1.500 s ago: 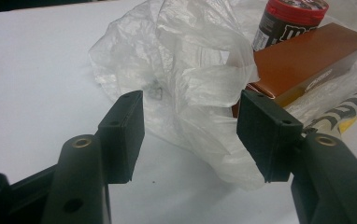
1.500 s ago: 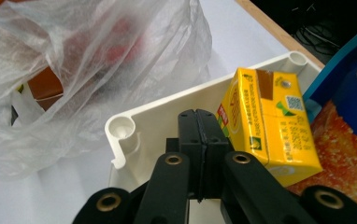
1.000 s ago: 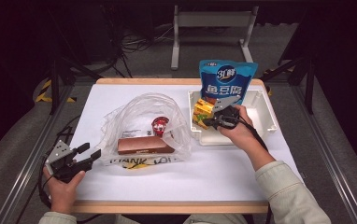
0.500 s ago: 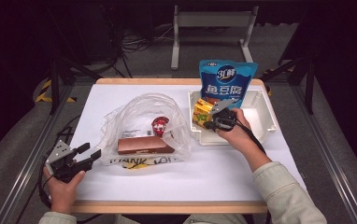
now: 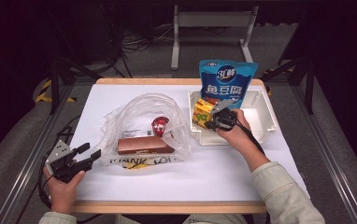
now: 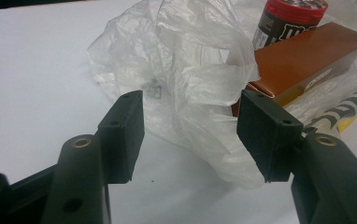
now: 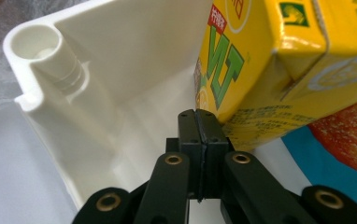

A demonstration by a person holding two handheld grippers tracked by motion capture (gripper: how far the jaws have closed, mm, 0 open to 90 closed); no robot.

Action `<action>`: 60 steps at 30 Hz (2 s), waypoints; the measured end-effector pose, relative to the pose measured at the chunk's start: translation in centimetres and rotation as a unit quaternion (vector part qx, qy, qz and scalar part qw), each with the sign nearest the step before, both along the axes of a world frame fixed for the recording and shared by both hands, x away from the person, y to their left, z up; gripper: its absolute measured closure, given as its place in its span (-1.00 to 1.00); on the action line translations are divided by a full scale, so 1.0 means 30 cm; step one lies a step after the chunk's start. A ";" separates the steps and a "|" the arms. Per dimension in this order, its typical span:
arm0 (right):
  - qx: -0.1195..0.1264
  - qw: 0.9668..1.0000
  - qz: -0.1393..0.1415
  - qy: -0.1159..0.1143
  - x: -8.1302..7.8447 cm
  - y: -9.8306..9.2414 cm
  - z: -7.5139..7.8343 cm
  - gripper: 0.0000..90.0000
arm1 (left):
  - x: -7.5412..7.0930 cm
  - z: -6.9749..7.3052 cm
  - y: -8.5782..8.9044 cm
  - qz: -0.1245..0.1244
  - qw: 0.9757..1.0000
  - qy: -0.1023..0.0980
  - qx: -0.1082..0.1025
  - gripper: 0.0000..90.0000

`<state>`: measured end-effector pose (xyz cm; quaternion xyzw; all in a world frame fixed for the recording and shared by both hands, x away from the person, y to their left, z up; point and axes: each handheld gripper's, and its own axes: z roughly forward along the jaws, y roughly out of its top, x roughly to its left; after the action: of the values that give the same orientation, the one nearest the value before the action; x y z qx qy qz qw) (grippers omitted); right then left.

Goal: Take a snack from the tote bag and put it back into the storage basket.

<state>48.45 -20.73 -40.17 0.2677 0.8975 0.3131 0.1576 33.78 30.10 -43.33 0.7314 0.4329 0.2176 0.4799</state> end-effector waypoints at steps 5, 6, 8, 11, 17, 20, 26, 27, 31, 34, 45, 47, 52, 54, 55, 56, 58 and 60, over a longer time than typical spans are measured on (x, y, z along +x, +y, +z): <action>-0.005 1.000 -0.009 0.001 0.000 -0.004 0.000 1.00 | 0.000 0.001 0.002 -0.001 1.000 -0.001 0.002 -0.07; -0.005 1.000 -0.009 0.000 0.001 -0.006 0.000 1.00 | 0.000 0.001 0.002 -0.001 1.000 -0.001 0.001 -0.07; -0.005 1.000 -0.014 0.000 0.001 -0.012 0.000 1.00 | -0.001 0.001 0.002 -0.001 1.000 -0.001 0.002 -0.07; -0.002 1.000 -0.017 0.002 0.003 -0.020 -0.001 1.00 | 0.000 0.001 0.001 -0.001 1.000 -0.001 0.002 -0.07; -0.006 1.000 -0.025 0.001 0.006 -0.032 -0.002 1.00 | -0.001 0.001 0.000 0.000 1.000 0.000 0.000 -0.07; -0.005 1.000 -0.028 0.003 0.006 -0.036 -0.003 1.00 | 0.000 0.000 0.001 -0.001 1.000 -0.001 0.001 -0.07; -0.004 0.999 -0.041 0.002 0.012 -0.053 -0.006 1.00 | -0.001 0.001 -0.001 -0.001 1.000 0.002 0.002 -0.07; -0.005 0.999 -0.042 0.002 0.012 -0.055 -0.006 1.00 | -0.001 0.001 0.000 -0.001 1.000 0.002 0.003 -0.07; -0.005 0.999 -0.050 0.000 0.015 -0.064 -0.008 1.00 | -0.001 0.001 -0.001 0.000 1.000 0.002 0.002 -0.07; -0.004 0.998 -0.056 0.001 0.017 -0.069 -0.008 1.00 | -0.001 0.001 -0.001 0.000 1.000 0.002 0.002 -0.07; -0.004 0.998 -0.061 0.000 0.015 -0.073 -0.011 1.00 | -0.002 0.001 0.001 -0.001 1.000 0.001 0.003 -0.07; -0.003 0.998 -0.066 -0.002 0.009 -0.081 -0.006 1.00 | -0.001 0.001 0.000 0.000 1.000 0.001 0.003 -0.07; -0.014 0.994 -0.106 -0.001 0.010 -0.104 0.008 1.00 | 0.000 0.000 -0.002 0.000 1.000 0.002 0.003 -0.07; -0.014 0.992 -0.127 0.000 0.014 -0.112 0.011 1.00 | 0.000 0.001 -0.003 0.000 1.000 0.001 0.004 -0.07; -0.011 0.991 -0.136 -0.003 0.017 -0.116 0.012 1.00 | -0.001 0.001 -0.003 0.000 1.000 0.001 0.003 -0.07; -0.005 0.990 -0.142 -0.003 0.021 -0.122 0.012 1.00 | 0.000 0.002 -0.002 -0.001 1.000 0.000 0.005 -0.07; 0.007 0.989 -0.145 -0.004 0.025 -0.126 0.011 1.00 | 0.001 0.001 -0.001 -0.001 1.000 0.000 0.004 -0.07; 0.008 0.989 -0.149 -0.007 0.030 -0.126 0.009 1.00 | 0.001 0.001 -0.001 -0.001 1.000 0.000 0.005 -0.07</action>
<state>49.36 -24.51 -39.90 0.3980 0.8439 0.2946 0.2065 33.81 30.07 -43.31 0.7341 0.4315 0.2191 0.4763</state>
